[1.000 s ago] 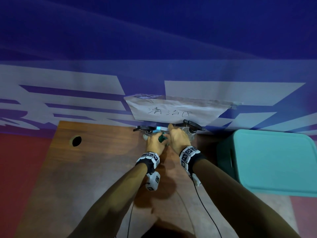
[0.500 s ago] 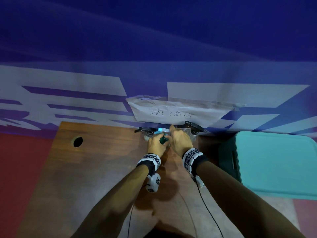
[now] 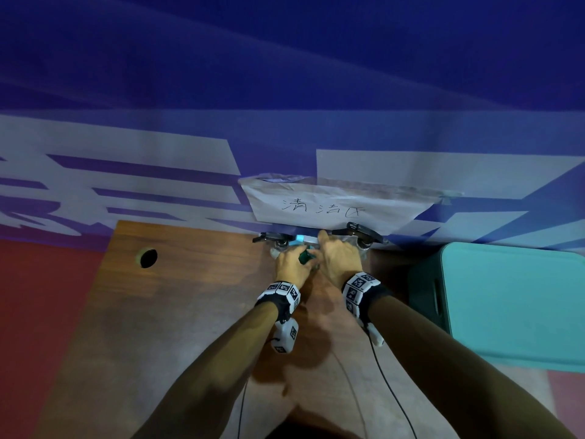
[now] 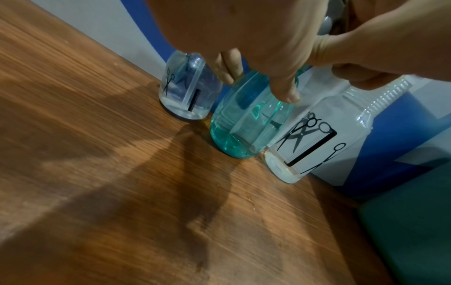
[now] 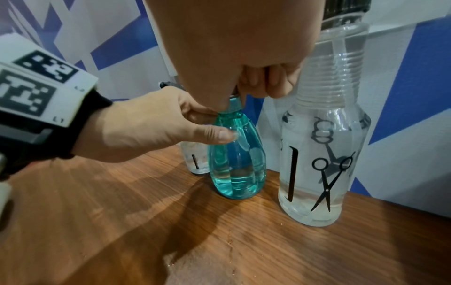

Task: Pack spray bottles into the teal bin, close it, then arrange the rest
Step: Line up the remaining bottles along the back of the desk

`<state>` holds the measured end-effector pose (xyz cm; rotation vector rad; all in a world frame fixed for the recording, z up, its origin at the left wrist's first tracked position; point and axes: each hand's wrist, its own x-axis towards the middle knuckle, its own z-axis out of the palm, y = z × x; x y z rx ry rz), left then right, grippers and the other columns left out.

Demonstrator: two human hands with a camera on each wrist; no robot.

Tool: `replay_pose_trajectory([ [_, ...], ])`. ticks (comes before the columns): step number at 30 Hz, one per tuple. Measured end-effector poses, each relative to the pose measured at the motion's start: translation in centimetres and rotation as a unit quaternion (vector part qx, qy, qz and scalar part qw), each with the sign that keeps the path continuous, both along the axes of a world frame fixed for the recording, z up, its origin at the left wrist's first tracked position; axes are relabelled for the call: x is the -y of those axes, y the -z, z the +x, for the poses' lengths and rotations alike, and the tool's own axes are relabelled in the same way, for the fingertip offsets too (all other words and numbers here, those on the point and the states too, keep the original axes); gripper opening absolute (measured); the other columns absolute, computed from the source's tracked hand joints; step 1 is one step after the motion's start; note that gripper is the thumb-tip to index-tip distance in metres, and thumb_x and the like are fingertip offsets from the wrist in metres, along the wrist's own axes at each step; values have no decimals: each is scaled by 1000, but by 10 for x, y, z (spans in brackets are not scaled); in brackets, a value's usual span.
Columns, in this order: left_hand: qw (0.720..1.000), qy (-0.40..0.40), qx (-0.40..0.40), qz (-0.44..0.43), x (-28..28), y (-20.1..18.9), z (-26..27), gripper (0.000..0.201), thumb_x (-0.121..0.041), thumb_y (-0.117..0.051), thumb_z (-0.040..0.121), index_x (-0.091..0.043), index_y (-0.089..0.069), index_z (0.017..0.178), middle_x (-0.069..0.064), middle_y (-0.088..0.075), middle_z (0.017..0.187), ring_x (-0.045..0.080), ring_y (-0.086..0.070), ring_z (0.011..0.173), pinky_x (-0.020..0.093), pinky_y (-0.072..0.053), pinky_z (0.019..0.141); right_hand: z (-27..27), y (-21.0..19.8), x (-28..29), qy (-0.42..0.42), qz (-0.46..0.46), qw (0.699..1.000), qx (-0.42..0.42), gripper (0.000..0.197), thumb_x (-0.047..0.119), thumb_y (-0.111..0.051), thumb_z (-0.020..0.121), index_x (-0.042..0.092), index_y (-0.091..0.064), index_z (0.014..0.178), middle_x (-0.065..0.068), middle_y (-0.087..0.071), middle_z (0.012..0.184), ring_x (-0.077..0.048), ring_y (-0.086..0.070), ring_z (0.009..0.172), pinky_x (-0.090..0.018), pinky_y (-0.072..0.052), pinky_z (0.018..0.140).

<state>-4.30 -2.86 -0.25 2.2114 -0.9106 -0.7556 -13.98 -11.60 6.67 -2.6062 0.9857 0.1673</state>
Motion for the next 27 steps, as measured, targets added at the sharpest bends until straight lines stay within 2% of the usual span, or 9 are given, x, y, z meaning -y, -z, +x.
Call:
replay_pose_trajectory([
  [5, 1000, 2, 5, -17, 0, -1, 0, 7, -22, -77, 81, -24, -70, 81, -4, -69, 80, 19, -66, 79, 39, -57, 81, 0, -1, -5, 20, -4, 1000, 7, 27, 38, -50, 101, 15, -42, 111, -3, -65, 90, -27, -67, 76, -40, -56, 69],
  [9, 999, 8, 16, -32, -1, -2, -1, 8, -14, -77, 82, -14, -72, 89, 2, -70, 89, 20, -65, 83, 37, -57, 81, 0, -1, -8, 32, 1, 999, 12, 28, 38, -50, 102, 14, -42, 113, -4, -65, 86, -27, -67, 75, -40, -56, 69],
  [11, 999, 10, 19, -31, -1, -2, -2, 9, -13, -75, 82, -14, -71, 90, 3, -70, 92, 22, -65, 87, 37, -56, 83, 1, -1, -5, 34, 20, 999, 14, 27, 38, -50, 102, 15, -41, 112, -2, -64, 86, -26, -66, 76, -39, -56, 70],
  [16, 999, 4, -4, -36, -1, -2, -1, 13, -20, -76, 85, -16, -72, 96, 2, -71, 94, 18, -62, 86, 34, -55, 85, 2, 2, 3, 39, 77, 996, 33, 21, 37, -52, 101, 19, -41, 103, -1, -65, 87, -24, -66, 77, -42, -58, 72],
  [20, 999, 15, -22, -46, -3, -5, 2, 17, -26, -78, 83, -15, -72, 95, 2, -71, 93, 20, -63, 86, 35, -54, 84, 2, -4, 7, 51, 133, 989, 38, 14, 28, -57, 100, 19, -46, 102, 0, -66, 88, -20, -65, 80, -37, -55, 74],
  [23, 999, 24, -25, -42, -4, -4, 3, 19, -30, -78, 82, -17, -72, 94, -1, -71, 93, 18, -65, 87, 36, -55, 84, 0, -5, 10, 30, 158, 986, 52, 9, 26, -57, 100, 20, -51, 103, 1, -66, 88, -18, -64, 80, -34, -53, 73],
  [27, 998, 25, -24, -46, -4, -4, 4, 22, -35, -80, 81, -19, -72, 92, -3, -71, 90, 16, -65, 83, 35, -56, 80, 2, -8, 16, 8, 179, 983, 39, 9, 27, -52, 102, 21, -47, 100, 0, -64, 84, -16, -62, 75, -26, -46, 64],
])
